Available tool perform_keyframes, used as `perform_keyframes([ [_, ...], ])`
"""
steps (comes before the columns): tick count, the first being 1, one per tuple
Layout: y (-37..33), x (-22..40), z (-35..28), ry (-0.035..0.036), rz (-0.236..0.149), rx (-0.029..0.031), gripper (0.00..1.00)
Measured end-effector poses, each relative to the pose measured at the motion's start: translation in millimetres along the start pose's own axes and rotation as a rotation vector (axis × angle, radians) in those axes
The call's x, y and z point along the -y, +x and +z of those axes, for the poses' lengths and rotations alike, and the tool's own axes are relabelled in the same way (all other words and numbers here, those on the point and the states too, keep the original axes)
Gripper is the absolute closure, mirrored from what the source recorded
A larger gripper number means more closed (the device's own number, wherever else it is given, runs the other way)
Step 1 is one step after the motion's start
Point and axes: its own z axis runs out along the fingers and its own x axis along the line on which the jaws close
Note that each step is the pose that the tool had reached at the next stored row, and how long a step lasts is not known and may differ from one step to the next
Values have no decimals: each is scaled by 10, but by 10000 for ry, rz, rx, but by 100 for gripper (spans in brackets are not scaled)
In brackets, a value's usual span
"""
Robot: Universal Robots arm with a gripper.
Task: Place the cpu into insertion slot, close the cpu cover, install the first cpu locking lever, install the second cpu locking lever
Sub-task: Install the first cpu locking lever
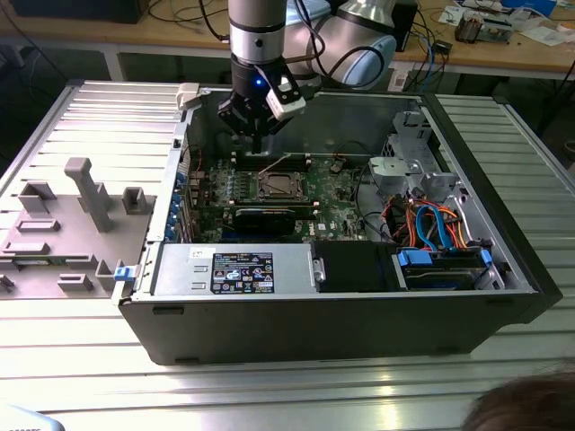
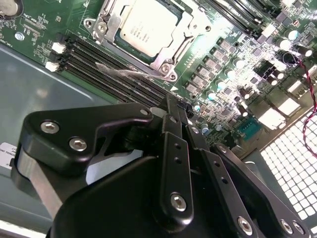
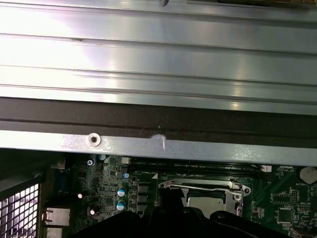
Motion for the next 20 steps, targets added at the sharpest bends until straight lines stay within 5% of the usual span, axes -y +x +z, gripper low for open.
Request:
perform_keyframes([
  [18, -37, 2, 16, -2, -1, 2, 89],
  [20, -53, 5, 69, -1, -1, -16, 89],
])
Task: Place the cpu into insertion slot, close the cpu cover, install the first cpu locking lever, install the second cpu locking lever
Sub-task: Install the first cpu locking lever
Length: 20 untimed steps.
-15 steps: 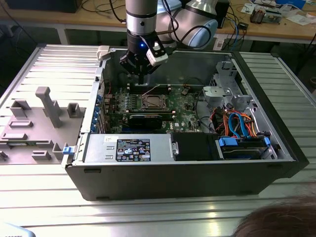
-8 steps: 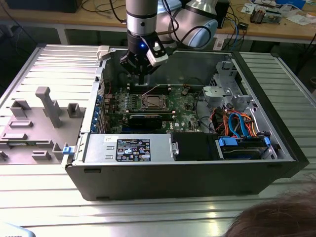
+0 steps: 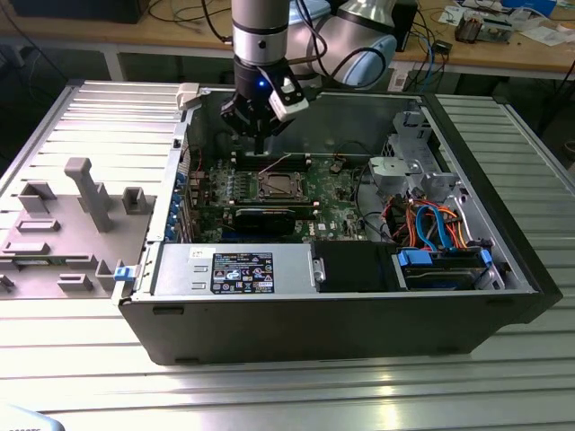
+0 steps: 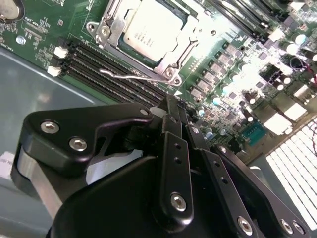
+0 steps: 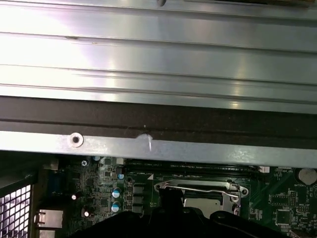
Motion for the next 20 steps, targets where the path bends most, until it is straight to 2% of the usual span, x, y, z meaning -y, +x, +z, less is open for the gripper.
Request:
perform_keyframes([
  [2, -49, 5, 78, -1, 2, -37, 89],
  [5, -96, 9, 145, -3, -1, -64, 89],
  [9, -102, -13, 250, -2, -103, -71, 89],
  [15, -140, -25, 298, -3, -142, -75, 89],
  [20, -259, -16, 365, -4, -152, -100, 89],
])
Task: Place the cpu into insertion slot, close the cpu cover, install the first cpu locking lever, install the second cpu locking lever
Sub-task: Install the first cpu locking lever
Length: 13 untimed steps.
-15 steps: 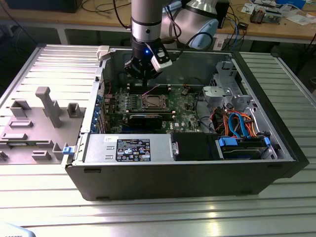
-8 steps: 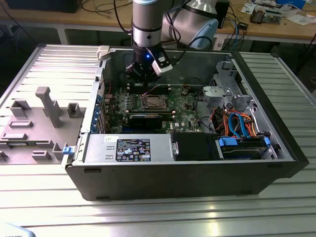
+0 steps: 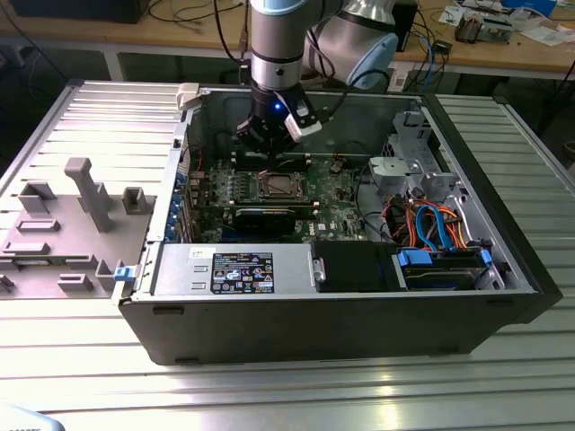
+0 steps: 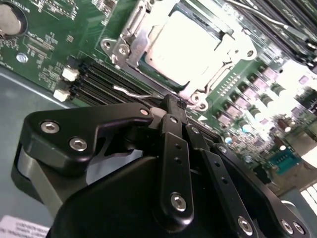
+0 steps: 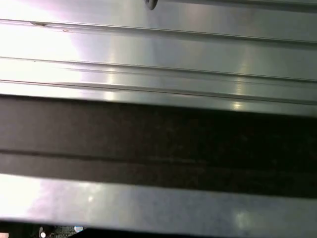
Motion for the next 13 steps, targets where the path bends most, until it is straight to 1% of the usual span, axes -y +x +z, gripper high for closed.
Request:
perform_keyframes([
  [5, -58, 5, 49, -1, -2, -13, 89],
  [13, -127, 12, 88, -1, -7, -17, 89],
])
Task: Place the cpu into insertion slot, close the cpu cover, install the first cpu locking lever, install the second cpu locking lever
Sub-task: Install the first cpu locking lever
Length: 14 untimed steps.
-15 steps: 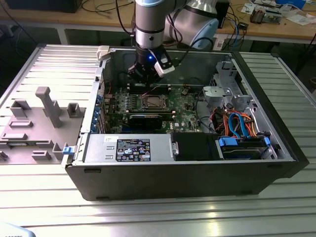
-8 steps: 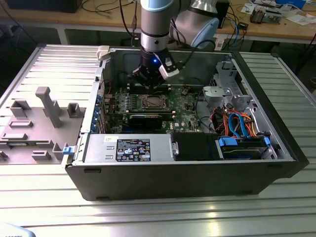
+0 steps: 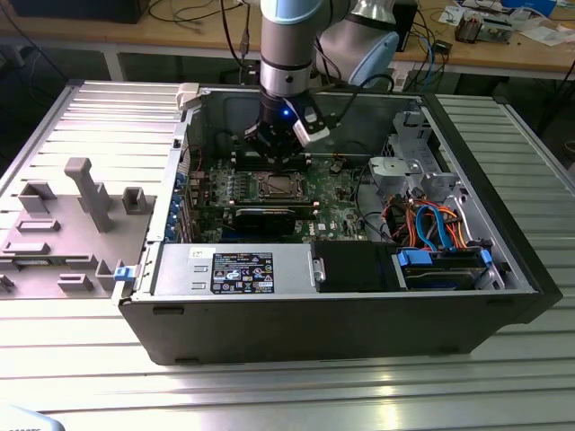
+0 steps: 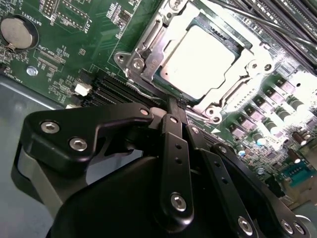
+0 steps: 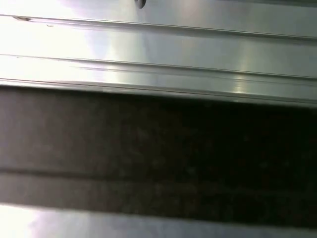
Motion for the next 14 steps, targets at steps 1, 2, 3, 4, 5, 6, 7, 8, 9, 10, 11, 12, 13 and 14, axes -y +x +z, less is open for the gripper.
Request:
perform_keyframes([
  [1, -12, 1, 6, 0, 0, -2, 89],
  [2, -20, 2, 10, 2, 0, -3, 89],
  [3, -23, 3, 12, 3, 0, -3, 89],
  [4, -28, 3, 15, 3, 0, -4, 89],
  [5, -33, 3, 17, 3, 0, -3, 89],
  [6, -38, 4, 19, 1, -1, -2, 89],
  [7, -41, 4, 21, 0, 0, -1, 89],
  [8, -43, 5, 21, 1, 0, -2, 89],
  [9, -47, 7, 22, -1, -1, -1, 89],
  [10, -49, 9, 22, -1, 0, 0, 89],
  [11, -53, 11, 22, -2, -1, 0, 89],
  [12, -59, 13, 22, -2, 0, -1, 89],
  [13, -65, 14, 22, 0, 0, -1, 89],
  [14, -82, 17, 21, 0, 0, -2, 89],
])
